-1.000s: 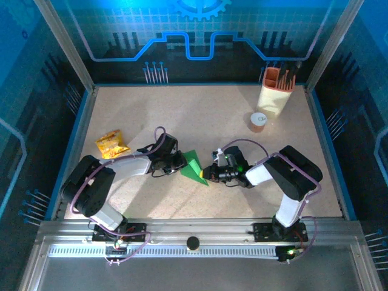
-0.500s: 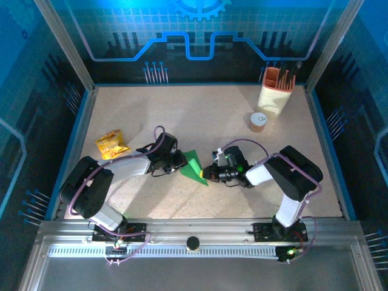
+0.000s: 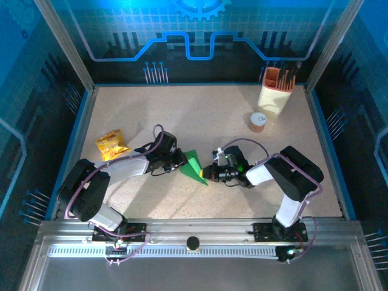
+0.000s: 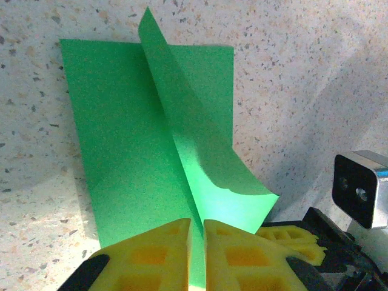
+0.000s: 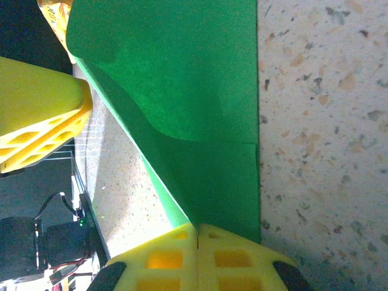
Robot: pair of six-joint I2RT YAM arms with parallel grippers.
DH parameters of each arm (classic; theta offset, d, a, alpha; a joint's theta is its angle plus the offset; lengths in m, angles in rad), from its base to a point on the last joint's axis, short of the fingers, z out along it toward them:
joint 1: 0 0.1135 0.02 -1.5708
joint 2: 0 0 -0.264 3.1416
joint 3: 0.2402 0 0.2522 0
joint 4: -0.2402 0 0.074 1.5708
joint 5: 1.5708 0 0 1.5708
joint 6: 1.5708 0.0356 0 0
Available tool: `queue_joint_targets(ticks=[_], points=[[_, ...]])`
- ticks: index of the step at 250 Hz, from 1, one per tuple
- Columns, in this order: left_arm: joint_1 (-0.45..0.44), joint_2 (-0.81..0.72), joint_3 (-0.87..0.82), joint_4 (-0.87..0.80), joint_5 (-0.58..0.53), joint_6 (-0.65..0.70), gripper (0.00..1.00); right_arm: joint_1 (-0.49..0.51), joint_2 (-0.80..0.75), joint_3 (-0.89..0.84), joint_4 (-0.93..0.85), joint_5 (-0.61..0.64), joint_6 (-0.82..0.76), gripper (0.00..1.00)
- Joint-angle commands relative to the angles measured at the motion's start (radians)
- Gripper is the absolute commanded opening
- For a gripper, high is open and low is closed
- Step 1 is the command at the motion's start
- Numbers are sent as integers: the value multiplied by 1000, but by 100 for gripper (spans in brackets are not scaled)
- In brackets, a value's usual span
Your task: Fold a paper plane with a square sheet of paper (pick it up from the middle)
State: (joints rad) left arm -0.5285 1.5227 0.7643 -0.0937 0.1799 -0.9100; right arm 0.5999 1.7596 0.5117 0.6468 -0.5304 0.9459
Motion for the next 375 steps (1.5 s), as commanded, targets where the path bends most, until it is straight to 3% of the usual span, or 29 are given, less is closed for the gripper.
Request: queue_joint_targets(ticks=[1, 375], points=[[-1, -21, 24, -15, 21, -4, 15, -11, -25, 1, -10, 3, 4, 1], [43, -29, 19, 89, 132, -58, 15, -9, -31, 12, -21, 9, 14, 1]])
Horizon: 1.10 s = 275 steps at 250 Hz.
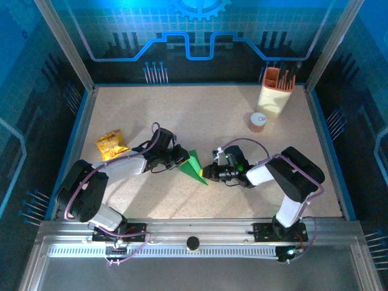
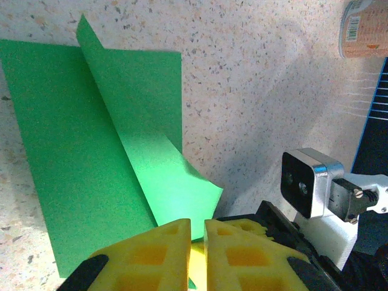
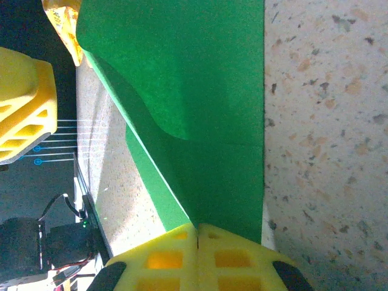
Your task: Fold a paper plane with a square sheet of paper (pick it up from the middle)
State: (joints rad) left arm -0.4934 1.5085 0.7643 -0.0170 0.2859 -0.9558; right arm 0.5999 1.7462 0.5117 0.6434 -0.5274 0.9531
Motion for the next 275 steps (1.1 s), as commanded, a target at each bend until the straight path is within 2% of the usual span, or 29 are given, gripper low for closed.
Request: queue_joint_targets(ticks=[1, 106, 166, 275], points=[[7, -15, 18, 12, 25, -13, 15, -9, -17, 13, -17, 6, 6, 1], [9, -10, 24, 20, 31, -18, 15, 0, -10, 9, 9, 15, 38, 1], [17, 2, 14, 57, 58, -39, 15, 19, -10, -9, 37, 67, 74, 1], [24, -10, 6, 60, 61, -39, 15, 29, -46, -6, -9, 113, 69, 1]])
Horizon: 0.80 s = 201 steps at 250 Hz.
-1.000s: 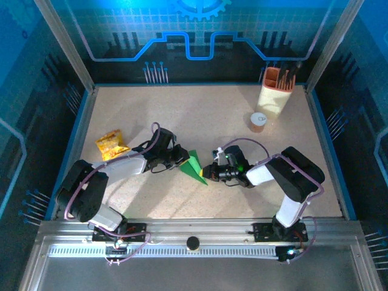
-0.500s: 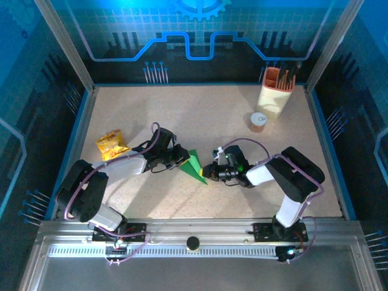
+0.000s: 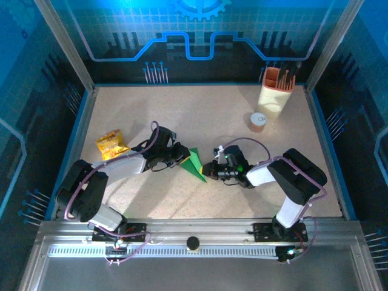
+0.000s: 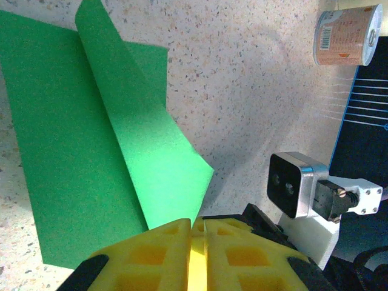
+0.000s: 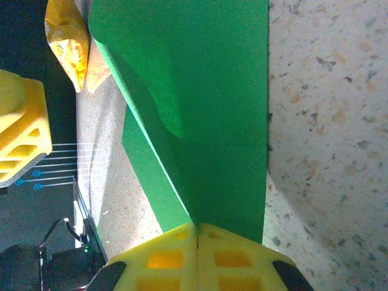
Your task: Fold a paper plane with a square sheet of paper (pick it up from the middle)
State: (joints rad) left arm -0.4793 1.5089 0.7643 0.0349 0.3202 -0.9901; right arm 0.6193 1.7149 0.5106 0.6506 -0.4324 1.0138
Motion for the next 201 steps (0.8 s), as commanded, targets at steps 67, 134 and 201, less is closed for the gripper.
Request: queue_joint_targets(ticks=[67, 134, 201], points=[[10, -19, -8, 14, 24, -7, 15, 11, -15, -3, -26, 28, 7, 1], [10, -19, -6, 14, 28, -7, 15, 12, -16, -3, -25, 27, 5, 0], [11, -26, -10, 12, 23, -12, 15, 11, -8, 2, -25, 22, 4, 0]])
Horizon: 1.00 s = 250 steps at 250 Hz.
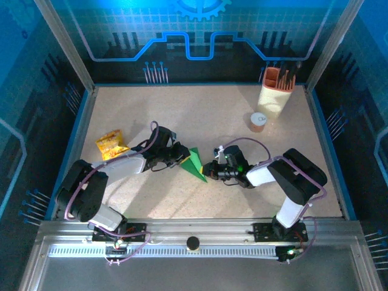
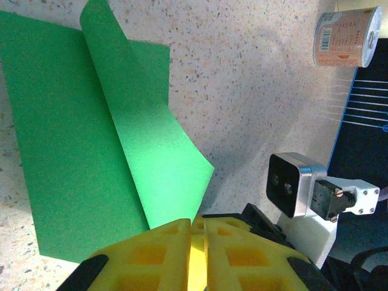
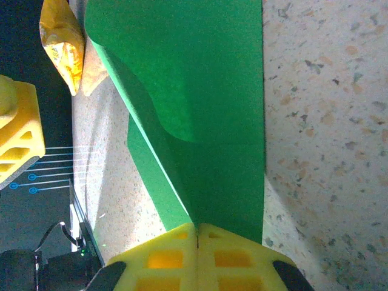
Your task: Fold a paper plane with a square sheet of paper (pick it up from the middle)
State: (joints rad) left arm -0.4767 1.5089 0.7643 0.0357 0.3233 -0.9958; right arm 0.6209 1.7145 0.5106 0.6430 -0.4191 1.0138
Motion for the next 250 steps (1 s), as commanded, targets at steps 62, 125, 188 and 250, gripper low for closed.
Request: queue_joint_targets(ticks=[62, 125, 188, 250], points=[[12, -29, -9, 10, 23, -13, 15, 18, -4, 2, -7, 29, 15, 0], [13, -29, -4, 10, 29, -12, 15, 23, -7, 5, -11, 41, 19, 0], [14, -33, -2, 5, 24, -14, 15, 23, 4, 5, -1, 34, 25, 0], [20, -28, 0, -4, 20, -20, 15, 21, 15, -6, 35, 24, 28, 0]])
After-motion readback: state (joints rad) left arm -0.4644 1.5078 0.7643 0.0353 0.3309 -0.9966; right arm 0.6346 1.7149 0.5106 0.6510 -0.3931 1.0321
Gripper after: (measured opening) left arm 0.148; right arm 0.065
